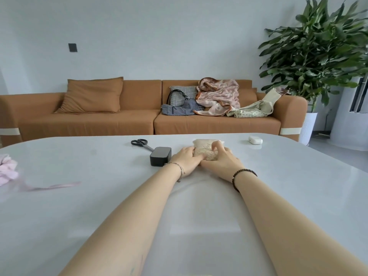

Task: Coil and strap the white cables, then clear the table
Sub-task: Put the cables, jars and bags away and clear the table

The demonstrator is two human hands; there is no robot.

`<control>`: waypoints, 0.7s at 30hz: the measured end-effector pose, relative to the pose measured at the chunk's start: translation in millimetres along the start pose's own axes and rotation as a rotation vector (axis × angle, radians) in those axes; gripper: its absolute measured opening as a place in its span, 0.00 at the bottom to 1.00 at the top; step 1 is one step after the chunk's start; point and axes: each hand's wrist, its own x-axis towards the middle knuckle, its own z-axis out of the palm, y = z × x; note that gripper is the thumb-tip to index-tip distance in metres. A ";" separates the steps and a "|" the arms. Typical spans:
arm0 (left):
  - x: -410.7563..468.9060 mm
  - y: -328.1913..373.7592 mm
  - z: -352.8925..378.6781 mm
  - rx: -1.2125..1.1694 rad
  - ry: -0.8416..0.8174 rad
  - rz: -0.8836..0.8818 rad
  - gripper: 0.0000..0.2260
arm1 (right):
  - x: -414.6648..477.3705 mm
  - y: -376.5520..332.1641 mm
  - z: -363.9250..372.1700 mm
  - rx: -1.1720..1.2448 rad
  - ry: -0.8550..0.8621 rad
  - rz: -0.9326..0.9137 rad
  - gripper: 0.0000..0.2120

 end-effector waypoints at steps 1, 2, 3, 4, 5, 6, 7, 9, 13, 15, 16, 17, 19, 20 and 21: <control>-8.9 -0.3 -2.2 -0.011 -0.009 0.004 0.26 | -6.7 -1.8 -3.8 0.021 -0.022 -0.002 0.24; -16.5 -1.5 -1.9 -0.040 -0.018 0.003 0.26 | -11.5 -1.1 -6.2 0.041 -0.038 -0.006 0.26; -28.7 -2.0 -4.5 -0.086 -0.025 -0.008 0.26 | -19.7 -2.2 -8.9 0.068 -0.047 -0.019 0.27; -41.3 -2.3 -7.3 -0.144 -0.021 -0.013 0.24 | -28.5 -2.2 -11.5 0.108 -0.059 -0.024 0.26; -56.2 -1.4 -12.8 -0.206 -0.010 -0.017 0.22 | -38.6 -3.7 -15.5 0.170 -0.064 -0.018 0.23; -70.1 -0.8 -16.7 -0.266 0.011 -0.010 0.19 | -48.9 -4.1 -20.0 0.242 -0.068 -0.007 0.18; -81.9 -1.4 -19.8 -0.318 0.035 0.003 0.16 | -57.9 -2.8 -24.6 0.313 -0.067 0.000 0.15; -103.2 -5.3 -25.5 -0.427 0.058 0.027 0.12 | -76.9 0.6 -34.0 0.429 -0.037 0.011 0.14; -146.5 -5.8 -35.7 -0.406 0.046 0.062 0.13 | -122.8 -0.7 -41.1 0.505 0.023 0.014 0.15; -161.8 -6.0 -34.4 -0.270 0.082 0.070 0.09 | -139.9 -4.2 -36.8 0.480 0.001 0.028 0.22; -171.9 -4.3 -34.1 -0.184 0.099 0.052 0.10 | -150.3 -7.9 -34.1 0.450 -0.002 0.031 0.28; -180.3 -2.3 -34.1 -0.083 0.112 0.016 0.13 | -156.9 -11.3 -29.8 0.401 0.006 0.029 0.32; -200.6 4.2 -37.9 0.085 0.112 -0.061 0.22 | -174.7 -24.5 -22.2 0.290 0.019 0.016 0.35; -209.6 7.1 -41.6 0.111 0.096 -0.077 0.24 | -183.2 -31.6 -19.2 0.248 0.010 0.008 0.34; -222.5 8.5 -45.1 0.088 0.069 -0.082 0.25 | -194.1 -37.6 -14.5 0.233 -0.003 0.005 0.33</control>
